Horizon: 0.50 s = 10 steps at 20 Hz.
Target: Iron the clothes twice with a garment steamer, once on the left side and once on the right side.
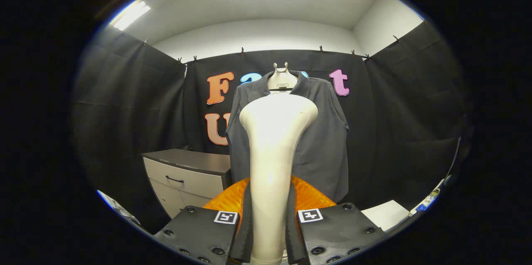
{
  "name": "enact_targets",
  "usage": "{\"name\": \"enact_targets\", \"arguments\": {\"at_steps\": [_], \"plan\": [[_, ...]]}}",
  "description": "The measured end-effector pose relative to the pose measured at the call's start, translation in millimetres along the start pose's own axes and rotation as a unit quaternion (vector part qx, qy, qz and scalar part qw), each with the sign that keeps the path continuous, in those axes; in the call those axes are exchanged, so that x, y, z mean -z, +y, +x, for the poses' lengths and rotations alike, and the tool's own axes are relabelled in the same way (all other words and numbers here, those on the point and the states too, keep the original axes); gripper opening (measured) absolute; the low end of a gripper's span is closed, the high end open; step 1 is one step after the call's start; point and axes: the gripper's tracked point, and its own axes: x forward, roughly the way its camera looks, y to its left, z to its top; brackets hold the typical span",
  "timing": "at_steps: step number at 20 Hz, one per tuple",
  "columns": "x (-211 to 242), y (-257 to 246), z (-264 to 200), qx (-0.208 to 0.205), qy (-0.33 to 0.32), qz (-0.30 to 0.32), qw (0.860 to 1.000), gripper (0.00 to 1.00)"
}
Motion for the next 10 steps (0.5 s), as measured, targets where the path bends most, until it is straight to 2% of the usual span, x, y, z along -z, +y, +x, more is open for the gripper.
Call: {"name": "enact_targets", "arguments": {"at_steps": [10], "plan": [[6,-13,5,0.011,0.005,0.007,1.000,0.39]]}}
